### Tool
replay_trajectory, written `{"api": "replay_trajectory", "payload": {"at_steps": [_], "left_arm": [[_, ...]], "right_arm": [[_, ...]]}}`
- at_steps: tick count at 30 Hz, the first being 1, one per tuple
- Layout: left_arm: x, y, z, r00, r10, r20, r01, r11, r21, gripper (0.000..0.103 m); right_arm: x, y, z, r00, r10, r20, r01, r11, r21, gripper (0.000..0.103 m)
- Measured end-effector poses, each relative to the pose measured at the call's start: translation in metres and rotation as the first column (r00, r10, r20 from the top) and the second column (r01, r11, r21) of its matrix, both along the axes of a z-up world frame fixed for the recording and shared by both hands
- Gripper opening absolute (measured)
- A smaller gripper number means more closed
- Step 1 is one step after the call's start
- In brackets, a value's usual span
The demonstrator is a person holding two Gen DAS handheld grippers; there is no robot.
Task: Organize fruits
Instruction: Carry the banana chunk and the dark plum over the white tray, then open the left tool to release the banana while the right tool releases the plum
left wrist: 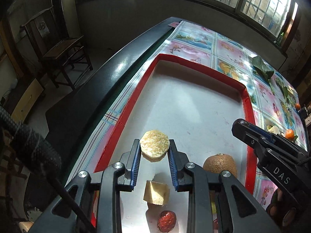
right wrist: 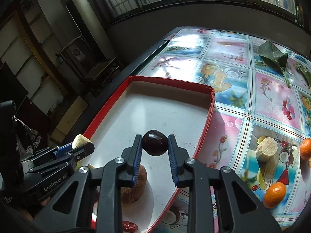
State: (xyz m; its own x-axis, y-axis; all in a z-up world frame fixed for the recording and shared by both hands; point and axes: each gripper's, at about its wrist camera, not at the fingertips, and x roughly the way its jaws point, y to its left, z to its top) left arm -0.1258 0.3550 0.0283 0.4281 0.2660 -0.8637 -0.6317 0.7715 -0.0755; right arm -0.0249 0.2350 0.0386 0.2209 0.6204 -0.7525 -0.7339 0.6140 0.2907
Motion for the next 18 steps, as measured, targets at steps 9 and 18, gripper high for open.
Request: {"api": "replay_trajectory", "payload": {"at_steps": [9, 18], "left_arm": [[0.009, 0.004, -0.020, 0.998, 0.002, -0.061, -0.001, 1.000, 0.006, 0.026], [0.005, 0.006, -0.011, 0.999, 0.011, -0.036, -0.011, 1.000, 0.000, 0.036]], "right_arm": [[0.007, 0.022, -0.033, 1.000, 0.026, -0.014, -0.028, 0.995, -0.097, 0.029], [0.001, 0.027, -0.036, 0.998, 0.053, 0.016, -0.051, 0.993, -0.109, 0.030]]}}
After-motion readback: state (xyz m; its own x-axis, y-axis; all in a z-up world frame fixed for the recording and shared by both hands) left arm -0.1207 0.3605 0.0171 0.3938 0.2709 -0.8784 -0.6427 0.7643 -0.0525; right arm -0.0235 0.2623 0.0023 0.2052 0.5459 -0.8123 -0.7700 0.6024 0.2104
